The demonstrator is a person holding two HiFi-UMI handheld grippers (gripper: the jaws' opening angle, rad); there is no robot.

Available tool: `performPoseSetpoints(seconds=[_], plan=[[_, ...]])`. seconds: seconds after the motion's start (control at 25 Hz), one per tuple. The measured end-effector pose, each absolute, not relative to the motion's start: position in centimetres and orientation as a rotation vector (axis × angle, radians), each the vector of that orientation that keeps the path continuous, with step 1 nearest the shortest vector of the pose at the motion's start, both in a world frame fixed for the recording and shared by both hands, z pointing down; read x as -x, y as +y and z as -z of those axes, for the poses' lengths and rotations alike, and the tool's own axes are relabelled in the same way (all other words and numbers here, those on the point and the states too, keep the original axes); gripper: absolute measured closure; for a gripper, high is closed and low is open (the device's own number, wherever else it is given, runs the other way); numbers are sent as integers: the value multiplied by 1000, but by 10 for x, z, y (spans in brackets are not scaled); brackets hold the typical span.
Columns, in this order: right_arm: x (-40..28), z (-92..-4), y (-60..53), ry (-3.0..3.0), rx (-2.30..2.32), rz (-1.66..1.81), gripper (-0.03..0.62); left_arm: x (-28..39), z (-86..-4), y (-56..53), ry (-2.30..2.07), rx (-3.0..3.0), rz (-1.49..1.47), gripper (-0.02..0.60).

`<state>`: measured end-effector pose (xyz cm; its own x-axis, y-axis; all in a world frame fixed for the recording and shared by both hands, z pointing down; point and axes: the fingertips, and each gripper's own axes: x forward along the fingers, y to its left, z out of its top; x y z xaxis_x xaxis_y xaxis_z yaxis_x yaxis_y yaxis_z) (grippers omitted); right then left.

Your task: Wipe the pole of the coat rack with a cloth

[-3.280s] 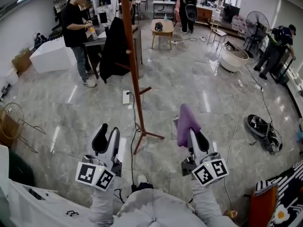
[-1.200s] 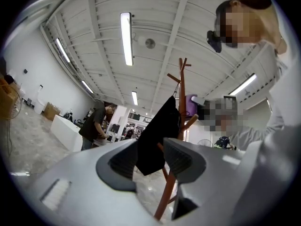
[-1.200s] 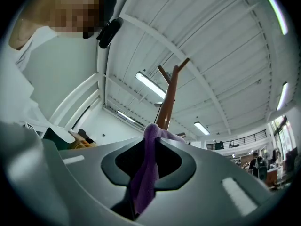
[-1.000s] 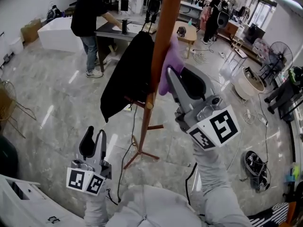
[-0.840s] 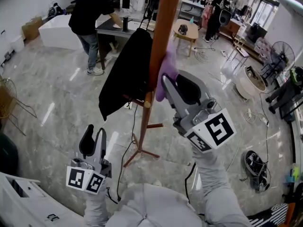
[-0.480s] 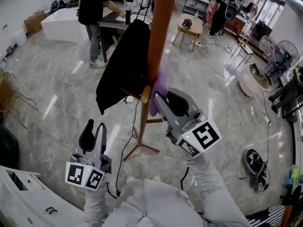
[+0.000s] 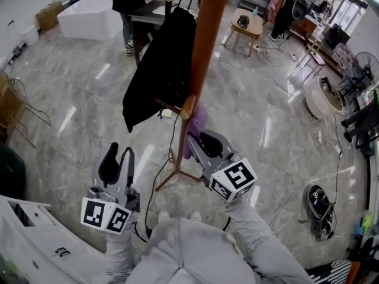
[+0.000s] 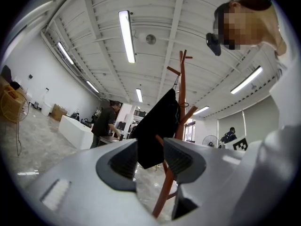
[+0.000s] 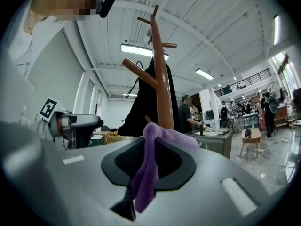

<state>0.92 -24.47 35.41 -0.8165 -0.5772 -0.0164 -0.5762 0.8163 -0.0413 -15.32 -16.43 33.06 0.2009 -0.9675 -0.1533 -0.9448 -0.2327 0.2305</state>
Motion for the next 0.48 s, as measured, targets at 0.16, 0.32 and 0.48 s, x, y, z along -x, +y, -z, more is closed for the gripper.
performPoseSetpoints(seconds=[0.16, 0.32, 0.48], plan=[[-3, -387, -238, 3009, 941, 147, 539, 156, -332, -159, -1904, -2352, 403, 404], [7, -426, -230, 3077, 927, 249, 539, 160, -336, -153, -1914, -2340, 402, 405], [12, -454, -224, 3136, 920, 317, 539, 164, -338, -146, -1925, -2325, 403, 404]])
